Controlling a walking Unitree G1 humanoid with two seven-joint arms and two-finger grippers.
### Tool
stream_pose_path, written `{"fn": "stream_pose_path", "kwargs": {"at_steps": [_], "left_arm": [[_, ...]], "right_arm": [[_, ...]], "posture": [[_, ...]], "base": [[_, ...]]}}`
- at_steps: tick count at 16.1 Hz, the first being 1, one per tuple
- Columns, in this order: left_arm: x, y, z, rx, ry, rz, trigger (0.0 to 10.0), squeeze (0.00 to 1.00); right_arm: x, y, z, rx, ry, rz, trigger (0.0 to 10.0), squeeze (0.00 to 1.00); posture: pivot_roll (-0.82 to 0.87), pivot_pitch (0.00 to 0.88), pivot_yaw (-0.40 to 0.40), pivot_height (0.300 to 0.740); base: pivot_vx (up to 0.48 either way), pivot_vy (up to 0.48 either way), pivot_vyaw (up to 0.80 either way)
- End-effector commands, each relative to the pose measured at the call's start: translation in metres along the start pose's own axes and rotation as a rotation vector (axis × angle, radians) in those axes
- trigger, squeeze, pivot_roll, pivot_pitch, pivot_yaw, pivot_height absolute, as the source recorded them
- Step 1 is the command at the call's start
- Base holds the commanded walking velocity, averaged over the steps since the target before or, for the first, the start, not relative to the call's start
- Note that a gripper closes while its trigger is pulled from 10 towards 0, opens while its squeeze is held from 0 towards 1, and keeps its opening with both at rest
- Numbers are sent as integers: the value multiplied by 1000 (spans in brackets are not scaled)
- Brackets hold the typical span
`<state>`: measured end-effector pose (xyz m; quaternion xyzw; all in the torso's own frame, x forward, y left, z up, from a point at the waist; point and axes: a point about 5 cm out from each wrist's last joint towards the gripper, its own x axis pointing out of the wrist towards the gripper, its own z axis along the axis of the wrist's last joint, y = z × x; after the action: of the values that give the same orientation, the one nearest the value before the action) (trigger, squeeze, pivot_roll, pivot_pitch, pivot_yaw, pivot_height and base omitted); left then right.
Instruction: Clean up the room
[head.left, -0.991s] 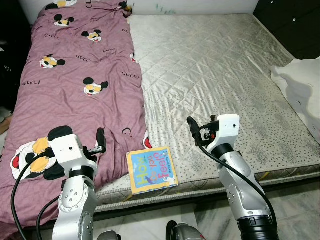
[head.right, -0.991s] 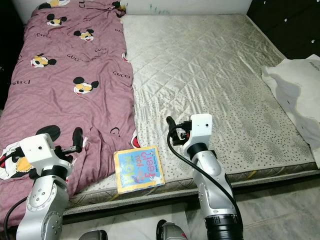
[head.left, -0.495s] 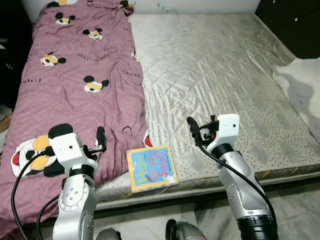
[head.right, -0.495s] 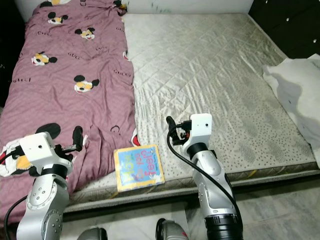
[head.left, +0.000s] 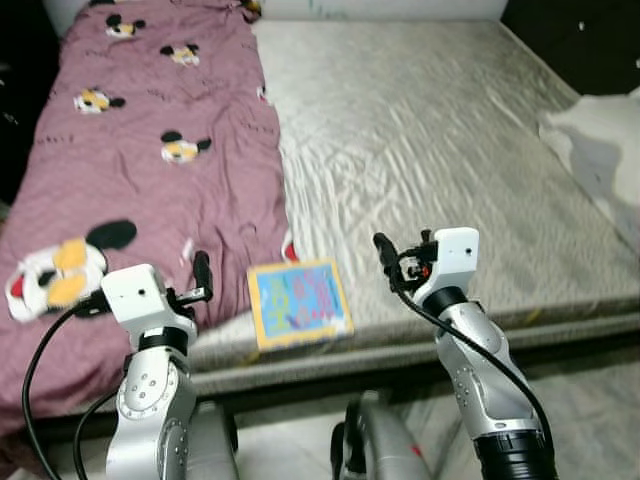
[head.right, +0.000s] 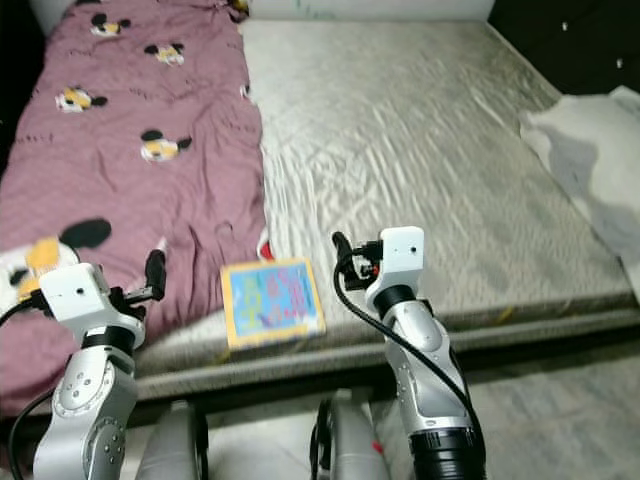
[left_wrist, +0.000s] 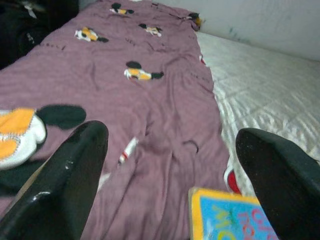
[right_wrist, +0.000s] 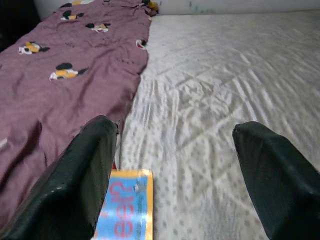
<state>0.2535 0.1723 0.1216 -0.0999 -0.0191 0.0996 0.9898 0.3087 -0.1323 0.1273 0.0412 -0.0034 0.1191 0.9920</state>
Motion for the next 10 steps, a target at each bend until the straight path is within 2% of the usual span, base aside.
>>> {"fn": "stream_pose_path", "kwargs": {"at_steps": [1, 10], "left_arm": [[-1, 0, -4, 5, 19, 14, 10000, 0], [0, 2, -3, 5, 11, 31, 10000, 0]], "right_arm": [[-2, -2, -4, -5, 22, -8, 10000, 0], [1, -2, -5, -12, 20, 7, 10000, 0]], "posture": [[7, 193, -48, 597], [12, 182, -53, 597]], "base": [[0, 0, 0], [0, 0, 0]]}}
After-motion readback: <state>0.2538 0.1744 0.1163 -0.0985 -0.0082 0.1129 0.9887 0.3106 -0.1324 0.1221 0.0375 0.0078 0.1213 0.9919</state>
